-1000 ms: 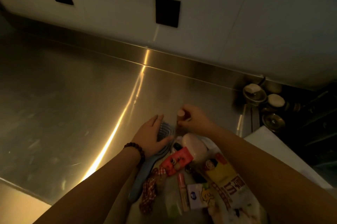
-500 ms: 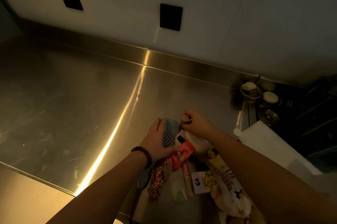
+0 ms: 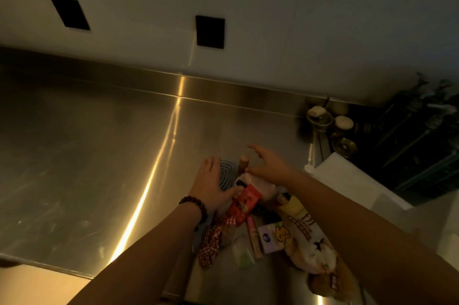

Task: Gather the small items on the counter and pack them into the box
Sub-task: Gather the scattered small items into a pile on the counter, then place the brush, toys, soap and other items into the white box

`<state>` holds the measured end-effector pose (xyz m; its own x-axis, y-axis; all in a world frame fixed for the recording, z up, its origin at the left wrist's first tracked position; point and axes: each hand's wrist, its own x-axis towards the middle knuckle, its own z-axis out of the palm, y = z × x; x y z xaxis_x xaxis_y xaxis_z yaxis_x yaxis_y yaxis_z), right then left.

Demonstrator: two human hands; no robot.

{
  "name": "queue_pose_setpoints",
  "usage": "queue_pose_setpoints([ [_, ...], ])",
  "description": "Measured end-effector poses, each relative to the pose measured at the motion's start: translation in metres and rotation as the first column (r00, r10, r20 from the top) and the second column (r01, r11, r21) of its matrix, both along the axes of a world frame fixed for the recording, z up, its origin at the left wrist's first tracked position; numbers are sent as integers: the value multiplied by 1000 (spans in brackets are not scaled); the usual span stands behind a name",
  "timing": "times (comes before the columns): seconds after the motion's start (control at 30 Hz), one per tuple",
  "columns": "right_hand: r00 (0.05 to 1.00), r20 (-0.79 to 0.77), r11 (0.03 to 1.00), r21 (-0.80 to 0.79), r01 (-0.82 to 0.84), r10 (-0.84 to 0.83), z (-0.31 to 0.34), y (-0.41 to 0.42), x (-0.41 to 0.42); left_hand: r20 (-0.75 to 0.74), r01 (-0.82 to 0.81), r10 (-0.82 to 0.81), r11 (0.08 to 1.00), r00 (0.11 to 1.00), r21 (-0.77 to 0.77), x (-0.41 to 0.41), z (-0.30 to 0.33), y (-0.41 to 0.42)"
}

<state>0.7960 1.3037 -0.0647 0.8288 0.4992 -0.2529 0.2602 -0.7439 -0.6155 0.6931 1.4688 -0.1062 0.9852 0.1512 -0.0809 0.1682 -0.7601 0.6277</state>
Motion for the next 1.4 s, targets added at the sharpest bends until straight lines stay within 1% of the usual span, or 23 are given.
queue_pose_setpoints([
  [0.1,996,70,998,37,51,-53,14,-12,-10,89,10,-7,999,996,-39,3,18,-6],
  [0.27,957,208,975,137,177,-203,42,-45,-35,206,136,-126,990,970,-39,16,49,-38],
  [0.33,923,268,958,157,240,-275,53,-64,-46,219,207,-192,977,957,-46,23,58,-59],
  [0.43,849,317,906,174,387,-423,67,-100,-64,218,321,-303,945,928,-54,28,68,-100],
  [0.5,797,343,867,162,471,-497,73,-131,-78,219,415,-390,906,894,-84,27,74,-131],
  [0.57,749,368,830,142,540,-551,78,-166,-95,244,520,-483,846,841,-119,25,79,-165],
  [0.6,724,373,806,133,577,-580,80,-185,-105,242,562,-525,819,816,-118,22,81,-181],
  [0.67,675,372,755,123,644,-637,80,-225,-128,200,605,-584,793,787,-68,12,80,-214],
  [0.73,619,379,700,122,703,-688,79,-266,-150,163,626,-613,779,773,-39,1,78,-246],
  [0.83,520,412,606,106,788,-748,73,-327,-177,154,635,-622,771,768,-54,-13,76,-292],
  [0.93,428,504,481,-29,876,-750,62,-391,-200,126,633,-624,773,771,-49,-18,70,-329],
  [1.0,379,524,393,-89,915,-763,52,-435,-210,98,599,-591,795,800,-99,-18,68,-350],
  [1.07,348,467,336,-113,935,-813,42,-474,-216,65,522,-519,835,852,-174,-12,69,-370],
  [1.1,328,391,326,-74,943,-860,36,-489,-218,43,485,-488,849,872,-208,-9,72,-378],
  [1.17,289,146,301,68,951,-946,29,-511,-220,-23,434,-455,862,890,-261,-3,77,-387],
  [1.2,285,15,285,124,951,-958,27,-518,-222,-66,419,-453,863,889,-283,-2,79,-388],
  [1.23,304,-100,285,168,944,-948,26,-521,-224,-106,412,-459,861,882,-300,-3,81,-387],
  [1.27,345,-187,302,222,927,-920,24,-522,-227,-127,413,-467,858,875,-307,-7,82,-387],
  [1.33,434,-287,328,349,878,-854,20,-523,-230,-122,417,-466,860,876,-294,-18,83,-388],
  [1.4,477,-340,322,421,848,-811,24,-524,-228,-119,377,-427,875,896,-304,-29,84,-391],
])
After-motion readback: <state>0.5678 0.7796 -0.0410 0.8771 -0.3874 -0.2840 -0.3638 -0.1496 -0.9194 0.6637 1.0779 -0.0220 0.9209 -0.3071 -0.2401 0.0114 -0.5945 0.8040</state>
